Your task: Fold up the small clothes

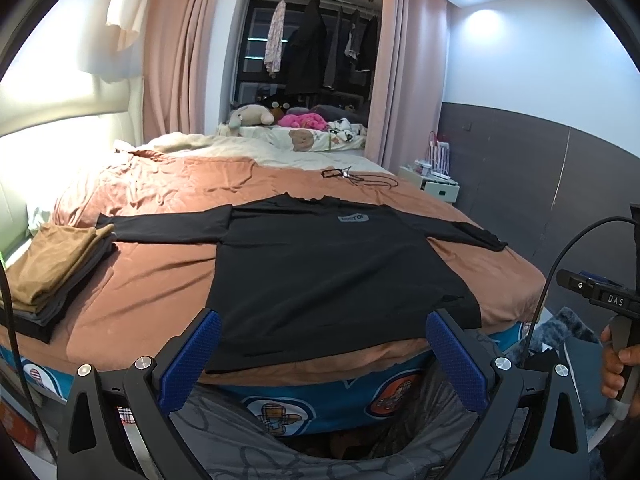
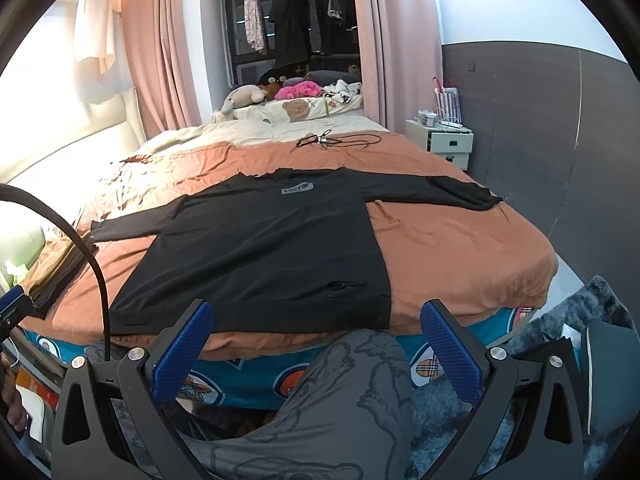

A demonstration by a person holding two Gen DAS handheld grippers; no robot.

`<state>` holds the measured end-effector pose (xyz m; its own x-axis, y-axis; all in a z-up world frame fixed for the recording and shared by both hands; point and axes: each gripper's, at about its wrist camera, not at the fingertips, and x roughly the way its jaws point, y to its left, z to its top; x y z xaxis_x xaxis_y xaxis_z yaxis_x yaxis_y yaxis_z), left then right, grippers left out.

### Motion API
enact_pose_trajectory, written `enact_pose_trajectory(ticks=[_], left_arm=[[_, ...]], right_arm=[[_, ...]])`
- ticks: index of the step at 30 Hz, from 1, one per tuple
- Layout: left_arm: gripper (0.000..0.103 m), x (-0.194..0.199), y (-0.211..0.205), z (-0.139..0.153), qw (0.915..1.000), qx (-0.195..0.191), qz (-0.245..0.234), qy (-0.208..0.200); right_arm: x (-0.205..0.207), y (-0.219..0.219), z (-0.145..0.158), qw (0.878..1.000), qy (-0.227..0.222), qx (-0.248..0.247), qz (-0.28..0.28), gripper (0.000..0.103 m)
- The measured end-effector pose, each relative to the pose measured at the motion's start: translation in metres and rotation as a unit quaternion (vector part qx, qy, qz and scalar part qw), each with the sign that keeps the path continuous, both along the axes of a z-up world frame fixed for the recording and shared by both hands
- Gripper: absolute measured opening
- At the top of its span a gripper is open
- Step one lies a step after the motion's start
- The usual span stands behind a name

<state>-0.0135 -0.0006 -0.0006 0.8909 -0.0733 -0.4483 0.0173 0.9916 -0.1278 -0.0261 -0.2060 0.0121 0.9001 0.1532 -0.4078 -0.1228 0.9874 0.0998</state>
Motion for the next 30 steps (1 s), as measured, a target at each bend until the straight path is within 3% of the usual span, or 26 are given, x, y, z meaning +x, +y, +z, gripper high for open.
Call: enact_pose_trajectory(ticks=[30], left_arm=[[0.103,-0.0049,-0.0079,0.0021,1.0000,0.006,0.000,-0.003]], right_arm=[[0.0015,-0.0064,-0.0027,1.000,-0.012,-0.001,-0.001,0.103]])
